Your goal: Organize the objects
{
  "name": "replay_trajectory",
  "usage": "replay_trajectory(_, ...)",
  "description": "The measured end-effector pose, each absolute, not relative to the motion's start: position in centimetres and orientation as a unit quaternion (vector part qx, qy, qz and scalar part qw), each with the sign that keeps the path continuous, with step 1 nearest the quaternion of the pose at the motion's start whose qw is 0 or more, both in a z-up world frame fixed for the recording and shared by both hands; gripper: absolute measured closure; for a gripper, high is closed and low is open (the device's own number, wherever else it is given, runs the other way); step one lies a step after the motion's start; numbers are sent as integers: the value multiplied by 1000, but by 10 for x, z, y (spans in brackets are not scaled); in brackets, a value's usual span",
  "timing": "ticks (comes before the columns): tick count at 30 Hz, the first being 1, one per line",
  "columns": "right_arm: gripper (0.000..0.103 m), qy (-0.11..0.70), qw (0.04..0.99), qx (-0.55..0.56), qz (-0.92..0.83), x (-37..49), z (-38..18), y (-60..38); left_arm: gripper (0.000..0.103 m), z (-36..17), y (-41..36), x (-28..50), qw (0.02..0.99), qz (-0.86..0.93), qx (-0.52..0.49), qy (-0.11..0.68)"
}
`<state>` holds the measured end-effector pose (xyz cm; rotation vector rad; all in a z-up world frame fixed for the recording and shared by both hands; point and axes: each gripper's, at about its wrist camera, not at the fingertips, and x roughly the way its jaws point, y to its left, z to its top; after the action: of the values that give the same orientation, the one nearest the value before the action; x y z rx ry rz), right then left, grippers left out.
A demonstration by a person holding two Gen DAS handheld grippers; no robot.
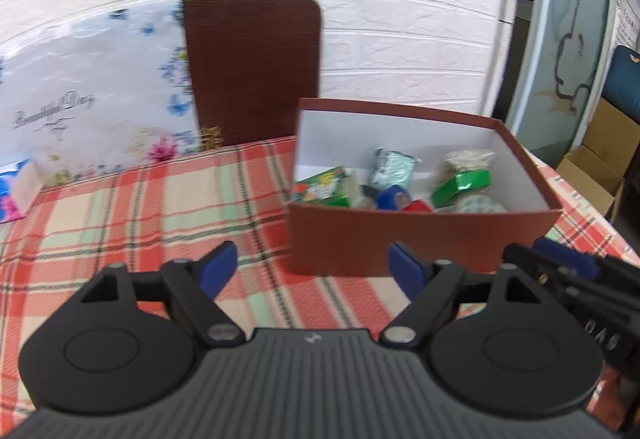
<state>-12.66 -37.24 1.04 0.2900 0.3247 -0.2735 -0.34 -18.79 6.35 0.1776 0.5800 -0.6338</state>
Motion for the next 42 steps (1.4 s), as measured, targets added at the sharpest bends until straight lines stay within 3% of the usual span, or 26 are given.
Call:
replay_trajectory(5,53,161,966,164,-121,-125,19,-357,0,61,-162,-5,916,-279,91,274)
replay_trajectory(29,43,203,958,152,-135,-126,17,-302,0,49,-106,-20,936,-211,110,258)
replay_trajectory(36,20,229,951,145,-151,-124,13,-304,0,54,-112,-30,940,-209,118,242)
replay_trajectory(42,14,226,950,141,-164,-128,14,-302,0,57,-117,-37,940,-209,127,238)
